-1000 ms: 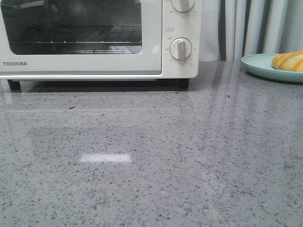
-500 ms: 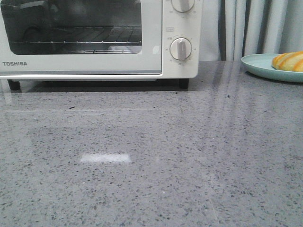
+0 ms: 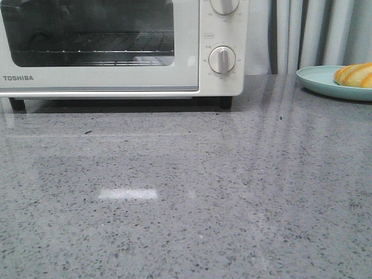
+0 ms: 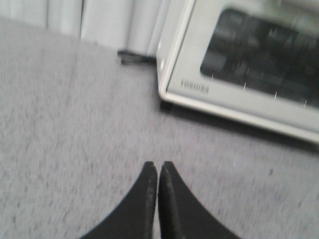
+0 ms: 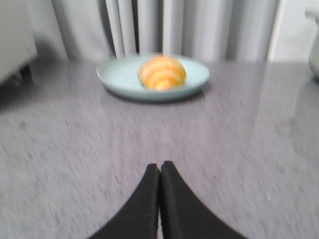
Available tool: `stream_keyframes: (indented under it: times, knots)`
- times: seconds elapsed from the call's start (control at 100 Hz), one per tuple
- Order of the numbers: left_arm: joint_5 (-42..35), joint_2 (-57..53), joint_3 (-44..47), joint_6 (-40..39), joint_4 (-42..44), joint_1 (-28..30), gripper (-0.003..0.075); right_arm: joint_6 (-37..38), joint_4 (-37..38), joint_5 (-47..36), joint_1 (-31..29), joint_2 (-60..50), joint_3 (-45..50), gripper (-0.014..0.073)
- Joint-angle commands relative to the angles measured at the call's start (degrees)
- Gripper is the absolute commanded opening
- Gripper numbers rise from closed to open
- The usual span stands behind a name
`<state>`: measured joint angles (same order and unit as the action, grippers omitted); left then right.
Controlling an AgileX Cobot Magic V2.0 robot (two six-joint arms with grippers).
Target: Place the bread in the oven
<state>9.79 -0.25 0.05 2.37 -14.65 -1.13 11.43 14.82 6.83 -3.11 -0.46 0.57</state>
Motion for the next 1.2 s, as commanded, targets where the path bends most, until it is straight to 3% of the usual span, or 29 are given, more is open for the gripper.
stream_keyframes:
  times: [0.0,0.17,0.24,0.38,0.5,0.66,0.76,0.84,0.96,1.07,1.19]
  knots:
    - [-8.14,-1.74,1.3,-0.33,-2.58,0.03,-0.0021,-0.13,-0.5,-11.44,-0.34,-1.24,0.68,-0.0048]
    - [-9.21,-1.74,1.3,-0.33,-3.46,0.03,-0.0021,-0.02,-1.83,-19.39,-0.34,-1.24,0.68,-0.0048]
    - [-9.79,-1.74,1.3,-0.33,-7.58,0.03,-0.0021,0.71,-2.14,-20.81,-0.34,-1.24,0.68,-0.0048]
    - [-11.11,-1.74,1.3,-0.33,-25.28,0.03,-0.0021,7.44,-2.54,-25.87,-0.34,-1.24,0.68,-0.0048]
    - [-11.22,-1.74,1.3,-0.33,-41.06,0.03,-0.0021,9.32,-6.54,-23.82,-0.34,-1.24,0.68,-0.0048]
    - [-9.79,-1.74,0.36,-0.33,-41.85,0.03,-0.0021,9.68,-15.35,-22.45,-0.34,-1.24,-0.07,-0.0048]
    - [-4.73,-1.74,-3.33,1.18,-40.98,0.03,-0.0021,11.48,-20.59,-22.18,-0.34,-1.24,-2.17,-0.0048]
    - [-0.11,-1.62,-7.17,8.96,-38.69,-0.08,-0.0021,11.57,-20.86,-15.4,-0.34,-1.24,-6.0,-0.0049]
    - [5.74,0.99,-13.9,24.46,-36.69,-0.97,-0.0021,9.15,-20.5,3.74,0.85,0.7,-12.81,-0.0049]
    - [8.95,7.54,-19.13,34.93,-36.23,-1.57,-0.0021,-0.22,-20.5,11.24,3.88,4.38,-17.62,-0.0049]
    - [9.75,17.2,-24.17,39.56,-36.23,-1.57,-0.0021,-5.51,-20.5,14.44,8.66,10.4,-22.32,-0.0049]
